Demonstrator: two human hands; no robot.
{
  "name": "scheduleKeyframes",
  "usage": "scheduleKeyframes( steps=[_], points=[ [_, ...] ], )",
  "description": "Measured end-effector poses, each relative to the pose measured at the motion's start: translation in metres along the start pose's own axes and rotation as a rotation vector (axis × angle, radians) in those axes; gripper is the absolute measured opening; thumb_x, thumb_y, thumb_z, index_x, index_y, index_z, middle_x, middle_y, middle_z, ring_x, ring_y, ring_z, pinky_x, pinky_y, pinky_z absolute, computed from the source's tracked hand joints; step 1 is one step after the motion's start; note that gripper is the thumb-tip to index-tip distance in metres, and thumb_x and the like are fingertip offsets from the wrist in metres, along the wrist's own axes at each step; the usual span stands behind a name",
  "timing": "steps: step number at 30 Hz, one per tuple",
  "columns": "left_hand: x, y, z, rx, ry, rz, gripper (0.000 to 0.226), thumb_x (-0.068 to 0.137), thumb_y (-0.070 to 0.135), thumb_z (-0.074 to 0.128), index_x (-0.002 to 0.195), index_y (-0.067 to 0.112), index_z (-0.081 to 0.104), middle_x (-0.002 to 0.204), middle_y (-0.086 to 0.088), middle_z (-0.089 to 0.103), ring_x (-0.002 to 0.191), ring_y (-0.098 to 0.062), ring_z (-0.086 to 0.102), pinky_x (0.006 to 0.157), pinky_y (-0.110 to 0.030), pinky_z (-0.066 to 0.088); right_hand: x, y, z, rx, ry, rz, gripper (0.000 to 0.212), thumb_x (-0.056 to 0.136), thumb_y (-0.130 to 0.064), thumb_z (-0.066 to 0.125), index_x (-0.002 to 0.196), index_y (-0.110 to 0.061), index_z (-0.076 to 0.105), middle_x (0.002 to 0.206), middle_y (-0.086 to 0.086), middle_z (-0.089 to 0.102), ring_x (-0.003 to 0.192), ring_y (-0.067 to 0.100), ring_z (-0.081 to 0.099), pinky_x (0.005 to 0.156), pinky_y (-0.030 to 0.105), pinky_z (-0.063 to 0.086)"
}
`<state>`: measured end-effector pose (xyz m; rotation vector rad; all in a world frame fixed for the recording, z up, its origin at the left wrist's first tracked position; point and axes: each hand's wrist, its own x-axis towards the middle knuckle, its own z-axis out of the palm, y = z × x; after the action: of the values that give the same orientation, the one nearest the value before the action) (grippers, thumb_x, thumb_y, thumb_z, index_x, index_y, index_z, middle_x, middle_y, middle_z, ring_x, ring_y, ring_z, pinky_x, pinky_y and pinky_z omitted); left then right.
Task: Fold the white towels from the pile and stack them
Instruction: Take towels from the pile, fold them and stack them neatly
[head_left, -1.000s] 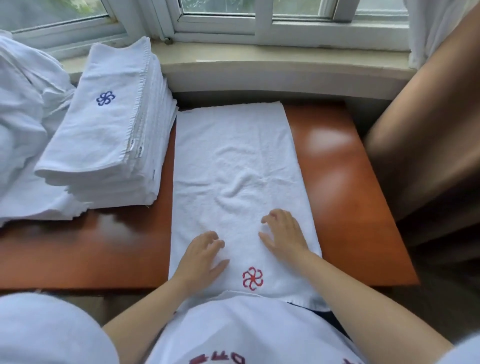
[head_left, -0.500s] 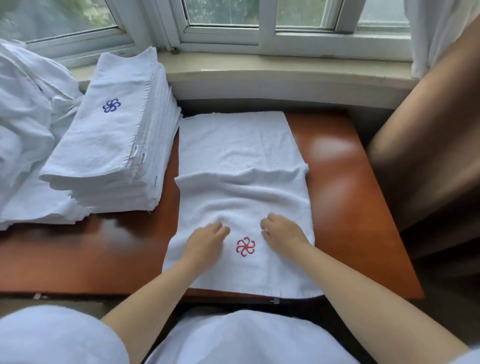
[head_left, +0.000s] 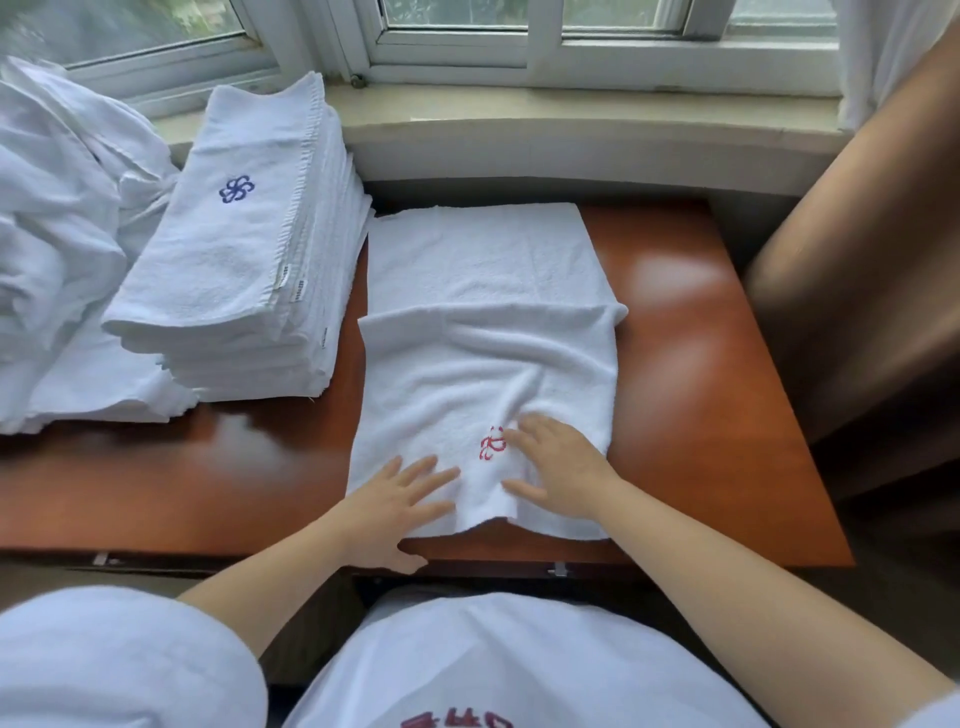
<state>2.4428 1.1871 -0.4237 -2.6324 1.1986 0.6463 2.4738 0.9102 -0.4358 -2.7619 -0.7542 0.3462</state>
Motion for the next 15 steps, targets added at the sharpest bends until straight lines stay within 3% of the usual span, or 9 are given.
scheduleKeyframes(
  steps=[2,4,7,10,12,15],
  points=[
    [-0.002,0.009,0.001,0.085,0.149,0.083,0.064,0.072,0.054,0.073,0.126,0.022,0.060,0.149,-0.010,0.041,0.136,-0.033,0.041,0.108,-0.047,0.039,-0.005,-0.016,0.008,0.013,0.017,-0.004,0.068,0.090,-0.061,0.043,0.146,-0.024,0.031,0.157,0.003,0.020,0.144,0.022,0.017,0.116,0.037,0.014],
    [-0.008,0.015,0.005,0.007,0.318,0.137,0.056,0.058,0.045,0.085,0.103,0.018,0.066,0.116,-0.007,0.064,0.105,-0.029,0.063,0.088,-0.035,0.054,-0.011,-0.028,0.016,0.049,0.068,-0.051,0.062,0.088,-0.061,0.046,0.138,-0.024,0.040,0.150,0.001,0.025,0.139,0.022,0.024,0.111,0.035,0.021],
    [-0.016,0.013,0.004,-0.133,0.359,0.079,0.051,0.060,0.044,0.085,0.098,0.017,0.065,0.095,0.002,0.063,0.089,-0.018,0.063,0.073,-0.020,0.051,-0.022,-0.033,0.027,0.029,0.024,-0.118,0.070,0.080,-0.068,0.051,0.134,-0.025,0.042,0.142,0.000,0.027,0.133,0.021,0.026,0.108,0.033,0.023],
    [-0.015,0.001,-0.002,-0.344,0.282,-0.078,0.028,0.081,0.034,0.073,0.100,0.014,0.067,0.100,0.001,0.063,0.098,-0.019,0.060,0.077,-0.023,0.047,-0.030,-0.028,0.030,0.004,-0.080,-0.170,0.090,0.068,-0.068,0.064,0.141,-0.023,0.036,0.148,0.002,0.025,0.138,0.020,0.018,0.111,0.033,0.017],
    [-0.009,-0.006,-0.011,-0.479,0.301,-0.238,0.016,0.089,0.023,0.065,0.101,0.013,0.066,0.108,0.002,0.059,0.098,-0.018,0.058,0.076,-0.019,0.042,-0.031,-0.023,0.023,-0.050,-0.152,-0.216,0.095,0.067,-0.059,0.071,0.144,-0.020,0.031,0.153,0.006,0.020,0.141,0.022,0.014,0.114,0.032,0.014],
    [0.002,-0.014,-0.023,-0.498,0.360,-0.369,0.014,0.092,0.010,0.055,0.104,0.015,0.059,0.118,0.004,0.055,0.091,-0.015,0.057,0.071,-0.018,0.041,-0.029,-0.023,0.007,0.077,-0.269,-0.136,0.082,0.073,-0.033,0.069,0.145,-0.019,0.031,0.156,0.002,0.017,0.143,0.020,0.017,0.113,0.029,0.019]
  ],
)
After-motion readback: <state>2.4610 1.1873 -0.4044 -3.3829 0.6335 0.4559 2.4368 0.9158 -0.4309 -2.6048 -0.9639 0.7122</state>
